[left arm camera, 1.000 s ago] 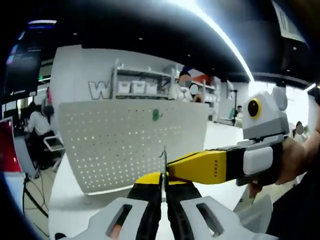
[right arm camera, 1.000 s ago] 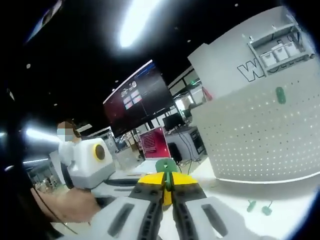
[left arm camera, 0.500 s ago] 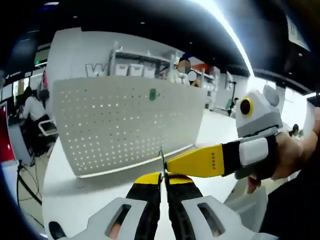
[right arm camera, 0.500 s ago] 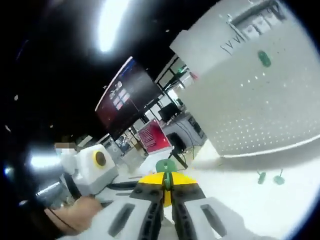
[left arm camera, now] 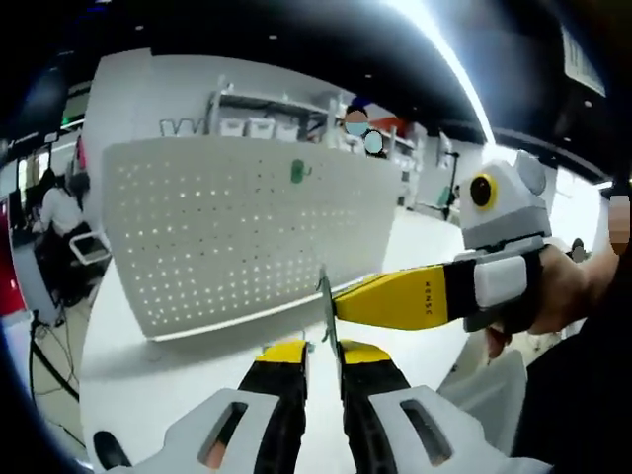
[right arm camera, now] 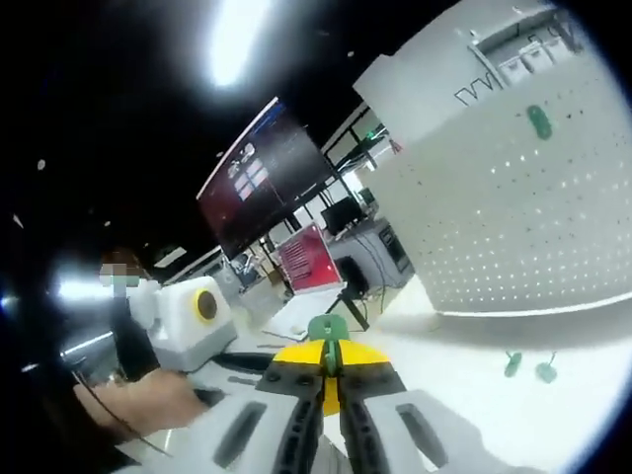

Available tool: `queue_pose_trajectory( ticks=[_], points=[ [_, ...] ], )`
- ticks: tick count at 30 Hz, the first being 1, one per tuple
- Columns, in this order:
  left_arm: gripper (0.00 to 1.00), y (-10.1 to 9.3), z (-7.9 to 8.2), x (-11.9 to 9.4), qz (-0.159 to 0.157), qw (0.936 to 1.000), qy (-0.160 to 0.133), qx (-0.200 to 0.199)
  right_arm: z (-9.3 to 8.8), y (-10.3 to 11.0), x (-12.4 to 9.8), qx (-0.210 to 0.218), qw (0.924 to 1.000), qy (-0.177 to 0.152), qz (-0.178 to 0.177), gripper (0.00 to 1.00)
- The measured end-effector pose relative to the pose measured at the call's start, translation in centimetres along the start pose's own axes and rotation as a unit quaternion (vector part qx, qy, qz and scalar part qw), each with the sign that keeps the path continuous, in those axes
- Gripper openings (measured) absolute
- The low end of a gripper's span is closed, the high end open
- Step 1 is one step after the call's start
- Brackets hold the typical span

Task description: Insert the hook assembly into the mounting plate slot until the hook locks in place.

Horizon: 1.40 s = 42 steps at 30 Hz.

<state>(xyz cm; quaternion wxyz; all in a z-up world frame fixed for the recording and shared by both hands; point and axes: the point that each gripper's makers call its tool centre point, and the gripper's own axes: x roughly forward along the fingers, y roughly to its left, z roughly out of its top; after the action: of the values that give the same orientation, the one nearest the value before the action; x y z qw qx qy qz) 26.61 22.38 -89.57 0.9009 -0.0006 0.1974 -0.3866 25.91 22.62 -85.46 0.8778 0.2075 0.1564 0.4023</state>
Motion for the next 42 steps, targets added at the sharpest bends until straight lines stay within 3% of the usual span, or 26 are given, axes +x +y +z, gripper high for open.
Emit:
queue_pose_trajectory(
  ticks=[3, 6, 10, 14, 19, 22, 26, 30, 32, 35, 42],
  points=[
    [0.27, 0.2, 0.0, -0.1, -0.002, 0.9997, -0.007, -0.022, 0.6, -0.7, -0.2, -0.011, 0.9999, -0.005, -0.009, 0.0],
    [0.44, 0.5, 0.2, -0.1, 0.009, 0.9998, -0.017, -0.008, 1.2, -1.6, -0.2, -0.007, 0.9996, -0.017, -0.021, 0.0],
    [0.5, 0.7, 0.2, -0.3, 0.01, 0.9995, -0.024, -0.02, 1.9, -2.4, -0.1, -0.008, 0.9991, -0.025, -0.032, 0.0],
    [0.67, 0.8, 0.2, -0.3, 0.012, 0.9991, -0.027, -0.03, 2.7, -3.1, 0.1, -0.027, 0.9981, -0.032, -0.044, 0.0],
    [0.79, 0.3, -0.4, 0.1, -0.004, 0.9982, -0.021, -0.055, 3.4, -3.9, 0.2, -0.047, 0.9959, -0.045, -0.063, 0.0],
    [0.9, 0.7, -0.3, 0.2, 0.015, 0.9982, -0.026, -0.052, 4.2, -4.3, 0.2, -0.053, 0.9932, -0.067, -0.08, 0.0],
    [0.93, 0.6, 0.3, 0.3, 0.014, 0.998, -0.037, -0.05, 5.3, -4.8, 0.1, -0.076, 0.9883, -0.089, -0.098, 0.0],
    [0.96, 0.5, 0.0, 0.6, 0.008, 0.9984, -0.025, -0.049, 6.1, -5.9, -0.2, -0.092, 0.9827, -0.103, -0.124, 0.0],
    [0.97, 0.7, -0.4, 0.6, 0.01, 0.9985, -0.016, -0.051, 7.8, -6.6, -1.1, -0.098, 0.9737, -0.143, -0.148, 0.0],
    [1.0, 1.1, -0.2, 0.4, 0.015, 0.9985, -0.019, -0.049, 9.1, -7.4, -1.7, -0.118, 0.9644, -0.162, -0.172, 0.0],
    [1.0, 1.7, -0.1, 0.5, 0.031, 0.9987, -0.015, -0.038, 11.1, -10.6, -2.0, -0.138, 0.9526, -0.175, -0.207, 0.0]
  ],
)
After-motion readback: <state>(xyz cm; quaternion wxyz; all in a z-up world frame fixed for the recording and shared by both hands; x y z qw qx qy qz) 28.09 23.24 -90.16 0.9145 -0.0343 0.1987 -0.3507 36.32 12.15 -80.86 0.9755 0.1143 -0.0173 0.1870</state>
